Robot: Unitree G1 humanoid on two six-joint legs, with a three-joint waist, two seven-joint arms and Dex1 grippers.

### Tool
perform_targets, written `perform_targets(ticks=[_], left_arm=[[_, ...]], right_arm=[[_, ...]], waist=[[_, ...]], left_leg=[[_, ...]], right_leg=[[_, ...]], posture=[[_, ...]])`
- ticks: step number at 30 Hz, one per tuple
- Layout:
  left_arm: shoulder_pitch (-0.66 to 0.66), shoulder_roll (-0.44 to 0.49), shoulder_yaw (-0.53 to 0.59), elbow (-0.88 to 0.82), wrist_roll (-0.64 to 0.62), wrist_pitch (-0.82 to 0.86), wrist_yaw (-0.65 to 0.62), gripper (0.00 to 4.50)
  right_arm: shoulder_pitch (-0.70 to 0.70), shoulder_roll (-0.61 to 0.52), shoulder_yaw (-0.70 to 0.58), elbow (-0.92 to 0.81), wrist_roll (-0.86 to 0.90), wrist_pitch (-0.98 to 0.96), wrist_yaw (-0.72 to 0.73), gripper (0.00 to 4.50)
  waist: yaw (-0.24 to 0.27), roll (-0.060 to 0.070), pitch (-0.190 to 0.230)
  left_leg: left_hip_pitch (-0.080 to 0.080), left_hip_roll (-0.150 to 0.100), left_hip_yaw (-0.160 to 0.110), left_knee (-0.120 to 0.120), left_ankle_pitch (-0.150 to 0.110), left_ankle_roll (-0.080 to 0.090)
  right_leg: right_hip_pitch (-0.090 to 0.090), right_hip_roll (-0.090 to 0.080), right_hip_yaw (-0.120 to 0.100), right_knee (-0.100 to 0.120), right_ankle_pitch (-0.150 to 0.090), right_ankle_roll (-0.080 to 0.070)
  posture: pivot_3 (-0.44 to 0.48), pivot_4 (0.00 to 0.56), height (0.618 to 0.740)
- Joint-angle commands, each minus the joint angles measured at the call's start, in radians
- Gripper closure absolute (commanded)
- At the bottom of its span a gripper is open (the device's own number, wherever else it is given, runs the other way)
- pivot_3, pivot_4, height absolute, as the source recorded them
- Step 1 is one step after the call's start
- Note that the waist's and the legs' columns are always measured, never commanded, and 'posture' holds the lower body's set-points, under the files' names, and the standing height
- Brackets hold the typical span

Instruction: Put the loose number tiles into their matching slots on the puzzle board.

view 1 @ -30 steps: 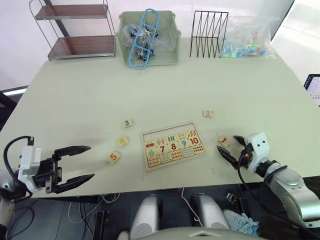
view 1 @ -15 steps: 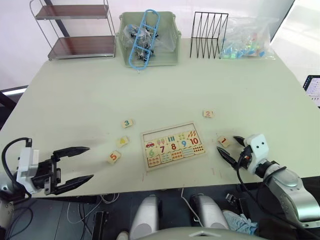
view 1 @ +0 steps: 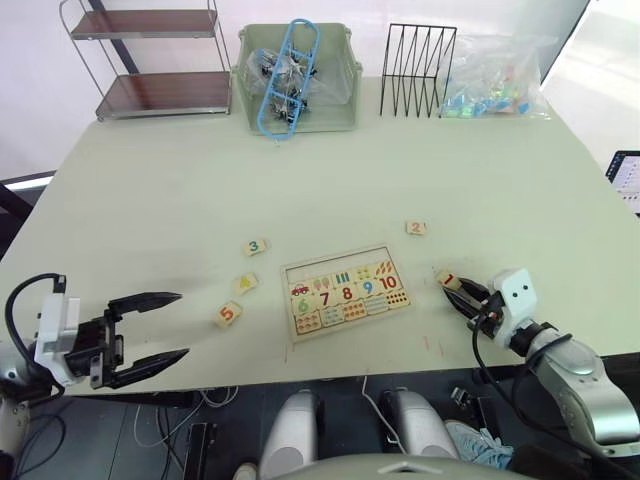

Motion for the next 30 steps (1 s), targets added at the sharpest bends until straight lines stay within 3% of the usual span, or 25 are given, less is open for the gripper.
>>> perform_targets(ticks=[1,7,14,18,23,30], left_arm=[[-0.004,-0.004,0.028,-0.020,-0.003,0.010,-0.029,0.00],[0.002,-0.040,0.065,-0.069,-0.007,0.058,-0.009,0.00],[0.048,-0.091,0.112,-0.144,0.021,0.101,0.017,0.00],[0.071,-0.109,0.143,-0.168,0.047,0.116,0.051,0.00],[0.116,-0.136,0.181,-0.217,0.065,0.136,0.097,0.00],[0.170,-0.186,0.218,-0.277,0.080,0.148,0.150,0.00]], right_arm=[[-0.028,-0.043,-0.044,-0.033,0.024,0.033,0.035,3.63],[-0.141,-0.148,-0.067,-0.063,0.106,0.136,0.141,3.63],[-0.332,-0.260,0.001,-0.057,0.166,0.265,0.292,3.63],[-0.555,-0.314,0.106,-0.006,0.178,0.347,0.430,3.63],[-0.749,-0.306,0.241,0.077,0.114,0.359,0.521,3.63],[-0.949,-0.198,0.386,0.181,0.018,0.318,0.582,3.63]], waist=[[0.000,0.000,0.000],[0.000,0.001,0.001],[-0.001,0.001,0.001],[-0.005,0.006,0.004],[-0.004,0.006,0.004],[-0.004,0.006,0.004]], left_leg=[[0.000,0.000,0.000,0.000,0.000,0.000],[0.000,0.000,0.000,0.000,0.000,0.000],[0.000,0.000,-0.001,0.000,0.000,0.000],[-0.001,0.000,-0.002,0.001,0.000,0.000],[-0.001,0.000,-0.004,0.000,0.000,0.000],[-0.004,0.000,-0.004,0.000,0.000,0.000]], right_leg=[[0.000,0.000,0.000,0.000,0.000,0.000],[0.000,0.000,0.000,0.000,0.000,0.000],[0.000,0.000,-0.001,0.000,0.000,0.000],[0.000,0.000,-0.001,0.000,0.000,0.000],[-0.001,0.000,-0.001,0.000,0.000,-0.001],[-0.005,-0.001,0.001,0.000,0.000,0.000]], posture=[[0.000,0.150,0.740],[0.000,0.150,0.740],[0.000,0.150,0.740],[0.000,0.150,0.740],[0.000,0.150,0.740],[0.000,0.150,0.740]])
